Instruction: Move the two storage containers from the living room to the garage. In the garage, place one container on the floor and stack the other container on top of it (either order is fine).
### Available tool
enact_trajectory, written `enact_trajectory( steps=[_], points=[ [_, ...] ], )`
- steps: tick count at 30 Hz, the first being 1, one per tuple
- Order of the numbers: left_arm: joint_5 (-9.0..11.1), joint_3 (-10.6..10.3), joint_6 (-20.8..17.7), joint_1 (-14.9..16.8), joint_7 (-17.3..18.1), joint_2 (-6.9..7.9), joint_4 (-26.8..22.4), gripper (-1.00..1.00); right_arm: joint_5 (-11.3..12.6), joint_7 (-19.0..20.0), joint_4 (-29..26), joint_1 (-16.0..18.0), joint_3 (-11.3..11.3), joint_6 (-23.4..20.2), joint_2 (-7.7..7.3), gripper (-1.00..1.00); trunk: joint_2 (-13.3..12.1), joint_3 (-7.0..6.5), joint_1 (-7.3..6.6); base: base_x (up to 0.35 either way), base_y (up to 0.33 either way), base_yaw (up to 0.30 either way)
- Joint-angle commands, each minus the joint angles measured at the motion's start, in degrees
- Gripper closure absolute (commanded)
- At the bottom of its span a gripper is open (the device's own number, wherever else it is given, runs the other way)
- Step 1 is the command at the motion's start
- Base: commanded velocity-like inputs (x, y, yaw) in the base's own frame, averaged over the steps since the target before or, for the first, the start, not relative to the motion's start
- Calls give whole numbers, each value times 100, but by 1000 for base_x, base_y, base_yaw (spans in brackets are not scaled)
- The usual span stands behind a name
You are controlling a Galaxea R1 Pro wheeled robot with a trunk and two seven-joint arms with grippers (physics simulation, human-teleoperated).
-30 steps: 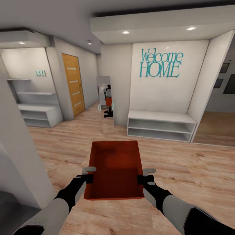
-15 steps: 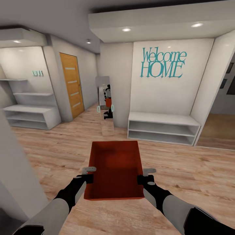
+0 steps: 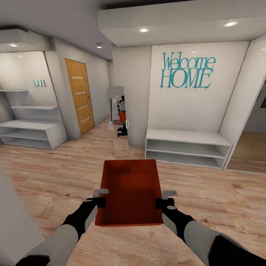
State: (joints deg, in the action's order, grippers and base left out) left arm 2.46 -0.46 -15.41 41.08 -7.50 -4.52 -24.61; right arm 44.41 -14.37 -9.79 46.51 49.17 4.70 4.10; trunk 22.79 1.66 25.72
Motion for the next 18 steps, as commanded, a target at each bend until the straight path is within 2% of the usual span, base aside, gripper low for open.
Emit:
enact_trajectory(
  steps=[1, 18],
  points=[
    [0, 10, -41, 5, -59, 4, -9, 100, 15, -83, 329, 7, 31, 40, -147, 100, 13, 13, 7, 322, 0, 0],
    [0, 10, -41, 5, -59, 4, -9, 100, 15, -83, 335, 7, 32, 40, -147, 100, 13, 13, 7, 322, 0, 0]
  ],
)
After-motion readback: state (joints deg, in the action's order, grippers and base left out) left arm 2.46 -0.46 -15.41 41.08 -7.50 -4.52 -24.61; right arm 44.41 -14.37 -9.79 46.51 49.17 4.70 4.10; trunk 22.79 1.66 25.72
